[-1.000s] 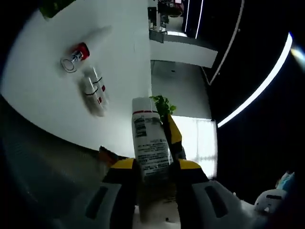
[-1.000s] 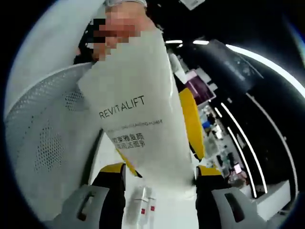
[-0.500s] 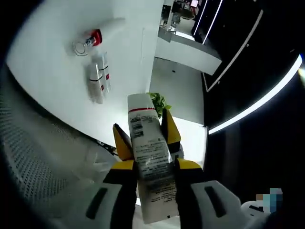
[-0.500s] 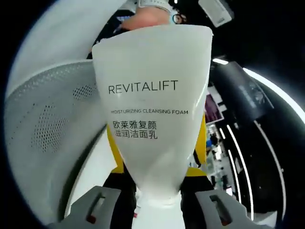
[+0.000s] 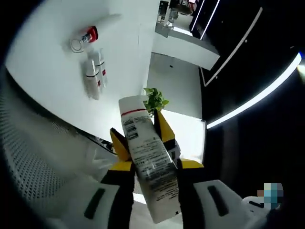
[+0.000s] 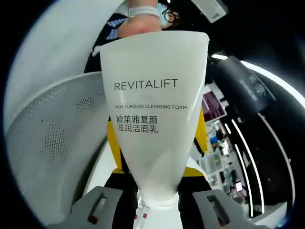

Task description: Arrange the skincare products in the storage area until every visible bottle or jar stands upright without overlapping.

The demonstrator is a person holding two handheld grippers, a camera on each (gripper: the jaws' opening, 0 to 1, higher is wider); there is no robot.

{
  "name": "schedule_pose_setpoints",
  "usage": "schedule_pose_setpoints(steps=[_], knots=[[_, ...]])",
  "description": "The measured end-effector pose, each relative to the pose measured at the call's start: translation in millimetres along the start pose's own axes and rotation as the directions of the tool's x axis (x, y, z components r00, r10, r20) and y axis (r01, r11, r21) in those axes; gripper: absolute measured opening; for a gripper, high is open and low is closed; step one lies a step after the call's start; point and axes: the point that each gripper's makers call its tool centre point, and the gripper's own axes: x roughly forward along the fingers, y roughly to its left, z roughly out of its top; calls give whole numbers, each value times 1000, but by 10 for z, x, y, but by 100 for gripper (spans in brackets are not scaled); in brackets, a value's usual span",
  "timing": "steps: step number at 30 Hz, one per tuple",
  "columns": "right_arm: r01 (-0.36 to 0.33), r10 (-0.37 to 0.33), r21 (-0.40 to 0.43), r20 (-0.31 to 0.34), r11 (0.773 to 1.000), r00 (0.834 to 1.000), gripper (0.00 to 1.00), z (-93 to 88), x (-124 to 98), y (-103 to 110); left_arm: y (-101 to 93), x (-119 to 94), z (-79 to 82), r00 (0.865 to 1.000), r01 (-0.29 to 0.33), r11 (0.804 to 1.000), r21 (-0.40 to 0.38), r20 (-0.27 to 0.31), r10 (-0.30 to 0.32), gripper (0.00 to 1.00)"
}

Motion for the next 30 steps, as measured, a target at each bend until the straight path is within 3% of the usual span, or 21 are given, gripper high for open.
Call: schedule_pose_setpoints(steps=[7, 11, 15, 18, 20, 21, 22, 23, 26, 27, 29, 30], knots=[[24, -24, 96, 3, 995, 1000, 26, 11, -25, -40, -170, -40, -59, 998, 66, 988, 139, -26, -63, 46], [45, -41, 154, -30, 987, 999, 26, -106, -45, -83, -289, -123, 135, 992, 81, 966, 247, 76, -103, 61], [73, -63, 317, -42, 946, 997, 26, -212, -88, -136, -414, -213, 251, 982, 89, 939, 331, 130, -138, 67], [93, -78, 432, -51, 897, 996, 26, -283, -94, -180, -514, -262, 370, 969, 48, 898, 437, 198, -148, 73], [89, -72, 514, -52, 853, 996, 26, -312, -85, -178, -589, -284, 426, 958, 34, 861, 507, 229, -173, 76], [86, -68, 548, -53, 832, 996, 26, -331, -77, -168, -573, -294, 465, 955, -6, 839, 544, 252, -156, 78], [77, -62, 610, -46, 789, 997, 26, -338, -64, -160, -592, -309, 492, 950, -43, 801, 597, 272, -152, 81], [71, -60, 678, -40, 732, 997, 26, -344, -50, -159, -591, -314, 499, 948, -75, 768, 637, 283, -142, 82], [66, -56, 762, -39, 644, 998, 26, -377, -19, -161, -554, -293, 474, 951, -125, 711, 692, 287, -112, 83], [61, -37, 806, -48, 589, 998, 26, -391, -6, -138, -498, -277, 468, 953, -173, 675, 718, 296, -70, 84], [64, -44, 829, -48, 556, 998, 27, -395, 18, -151, -457, -240, 451, 953, -218, 606, 765, 302, -38, 85], [66, -35, 852, -56, 519, 998, 27, -407, 28, -128, -439, -197, 435, 953, -242, 556, 795, 302, -18, 85]])
